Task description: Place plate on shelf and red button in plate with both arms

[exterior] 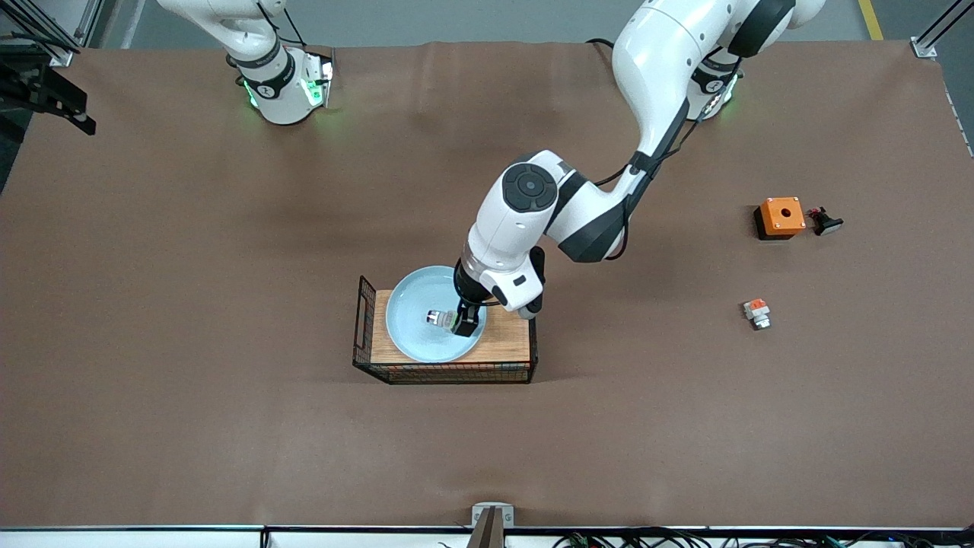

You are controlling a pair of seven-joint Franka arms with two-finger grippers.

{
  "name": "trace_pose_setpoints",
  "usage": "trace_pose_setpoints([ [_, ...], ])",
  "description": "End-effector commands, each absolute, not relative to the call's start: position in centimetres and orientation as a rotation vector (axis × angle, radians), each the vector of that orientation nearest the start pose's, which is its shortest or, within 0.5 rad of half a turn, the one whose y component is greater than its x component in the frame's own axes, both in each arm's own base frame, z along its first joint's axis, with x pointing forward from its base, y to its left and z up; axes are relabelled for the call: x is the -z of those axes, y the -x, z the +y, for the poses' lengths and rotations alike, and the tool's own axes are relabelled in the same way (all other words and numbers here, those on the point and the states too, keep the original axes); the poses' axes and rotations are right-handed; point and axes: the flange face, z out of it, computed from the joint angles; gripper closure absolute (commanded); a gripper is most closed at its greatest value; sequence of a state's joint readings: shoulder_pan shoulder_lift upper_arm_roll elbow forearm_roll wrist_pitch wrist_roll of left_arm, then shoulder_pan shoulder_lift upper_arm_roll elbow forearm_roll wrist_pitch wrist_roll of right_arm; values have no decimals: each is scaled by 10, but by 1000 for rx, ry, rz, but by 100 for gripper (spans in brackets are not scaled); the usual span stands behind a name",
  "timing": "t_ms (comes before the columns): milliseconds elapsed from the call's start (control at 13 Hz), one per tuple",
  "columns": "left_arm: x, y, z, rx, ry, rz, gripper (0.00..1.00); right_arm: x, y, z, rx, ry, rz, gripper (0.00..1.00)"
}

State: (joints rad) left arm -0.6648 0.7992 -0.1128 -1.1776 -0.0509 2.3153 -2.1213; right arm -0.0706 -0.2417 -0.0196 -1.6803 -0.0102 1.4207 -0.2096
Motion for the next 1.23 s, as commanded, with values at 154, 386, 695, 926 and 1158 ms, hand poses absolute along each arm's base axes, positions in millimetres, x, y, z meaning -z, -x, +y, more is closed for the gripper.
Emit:
trace_pose_setpoints([
  [154, -392, -584, -512, -138, 2597, -2212, 0, -699, -459, -48, -22, 3157, -191, 0],
  [386, -436, -584, -491, -132, 2604, -2137, 0, -673, -481, -45, -109, 3140, -292, 0],
  [695, -517, -592, -406, -225, 2863, -1659, 0, -674, -486, -55, -97, 3115, -308, 0],
  [926, -564, -610, -299, -237, 3002, -1307, 0, -677, -487, -49, -90, 3125, -279, 0],
  [1158, -586, -620, -216, -213, 3107, -988, 0, -678, -488, -47, -88, 3141, -289, 0],
])
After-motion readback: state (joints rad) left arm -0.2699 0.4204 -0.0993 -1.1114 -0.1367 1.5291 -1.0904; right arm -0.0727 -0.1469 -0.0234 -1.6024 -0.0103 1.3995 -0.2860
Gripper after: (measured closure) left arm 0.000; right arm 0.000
